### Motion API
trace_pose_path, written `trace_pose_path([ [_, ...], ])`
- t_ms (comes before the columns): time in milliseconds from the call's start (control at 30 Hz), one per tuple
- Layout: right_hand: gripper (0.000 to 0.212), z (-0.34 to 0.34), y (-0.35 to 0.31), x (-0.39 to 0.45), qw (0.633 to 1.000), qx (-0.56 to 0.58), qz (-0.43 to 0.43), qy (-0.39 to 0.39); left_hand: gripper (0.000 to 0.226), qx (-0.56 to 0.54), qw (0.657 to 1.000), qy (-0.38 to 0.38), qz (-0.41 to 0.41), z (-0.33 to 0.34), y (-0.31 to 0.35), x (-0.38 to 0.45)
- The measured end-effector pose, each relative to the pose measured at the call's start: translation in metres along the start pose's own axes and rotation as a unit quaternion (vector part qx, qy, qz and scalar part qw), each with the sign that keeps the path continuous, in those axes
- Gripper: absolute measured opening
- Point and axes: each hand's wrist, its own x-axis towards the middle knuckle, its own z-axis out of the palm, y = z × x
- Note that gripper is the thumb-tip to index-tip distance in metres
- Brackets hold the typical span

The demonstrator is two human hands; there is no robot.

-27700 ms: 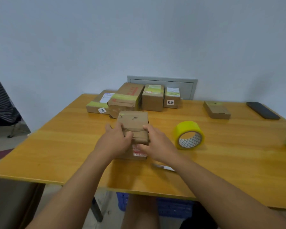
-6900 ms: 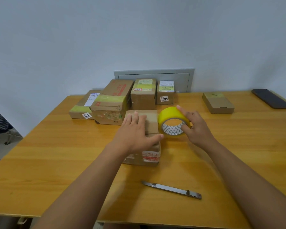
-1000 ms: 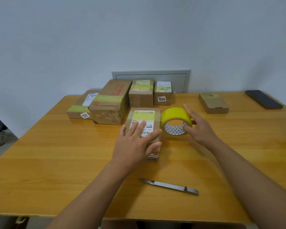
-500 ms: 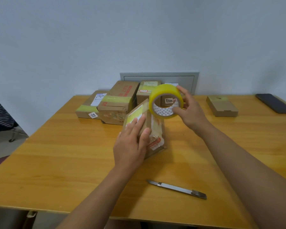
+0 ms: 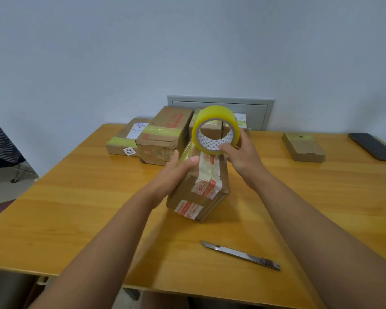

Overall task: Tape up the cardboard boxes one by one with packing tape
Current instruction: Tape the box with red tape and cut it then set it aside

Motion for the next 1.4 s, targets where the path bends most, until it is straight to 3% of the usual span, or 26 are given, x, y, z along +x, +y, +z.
trace_pose_path([
  [133,0.038,0.001,0.001,0.001,1.000,0.004,0.001,-0.008,0.099,-0.048,0.997,-0.052,0.013,0.001,0.011,0.009],
  [367,0.040,0.008,0.001,0.001,1.000,0.004,-0.013,-0.028,0.063,-0.086,0.991,0.017,0.105,0.007,0.020,0.009],
  [433,0.039,0.011,-0.001,0.001,0.999,-0.007,-0.020,-0.037,0.055,-0.062,0.992,0.040,0.100,0.004,0.021,0.004],
  [500,0.043,0.015,-0.003,0.002,0.999,-0.021,-0.027,-0.040,0.045,0.047,0.988,0.105,0.104,0.002,0.023,0.000],
  [533,0.047,0.016,-0.004,0.003,0.998,-0.026,-0.027,-0.043,0.039,0.145,0.969,0.159,0.121,0.003,0.022,-0.005],
  [600,0.054,0.019,-0.003,0.004,0.998,-0.033,-0.026,-0.054,0.031,0.322,0.884,0.264,0.215,0.009,0.015,-0.020],
  [633,0.054,0.021,-0.003,0.005,0.997,-0.040,-0.029,-0.061,0.033,0.376,0.843,0.273,0.272,0.013,0.011,-0.024],
  [733,0.050,0.025,-0.005,0.006,0.995,-0.050,-0.035,-0.080,0.056,0.500,0.755,0.199,0.375,0.020,-0.009,-0.022],
  [833,0.045,0.030,-0.008,0.007,0.994,-0.050,-0.035,-0.096,0.077,0.595,0.717,0.140,0.334,0.016,-0.011,-0.016],
  [933,0.041,0.034,-0.011,0.009,0.993,-0.037,-0.015,-0.107,0.072,0.617,0.713,0.126,0.310,0.015,-0.005,-0.016],
  [1100,0.034,0.028,-0.020,0.014,0.991,-0.034,-0.021,-0.128,0.043,0.550,0.732,0.166,0.365,0.033,-0.003,-0.019],
  [1267,0.042,0.028,-0.017,0.017,0.988,-0.058,-0.027,-0.141,0.062,0.569,0.759,0.164,0.272,0.040,-0.004,-0.014],
  [1400,0.069,0.037,-0.013,0.024,0.984,-0.101,-0.032,-0.146,0.063,0.557,0.768,0.182,0.260,0.036,-0.011,-0.013],
])
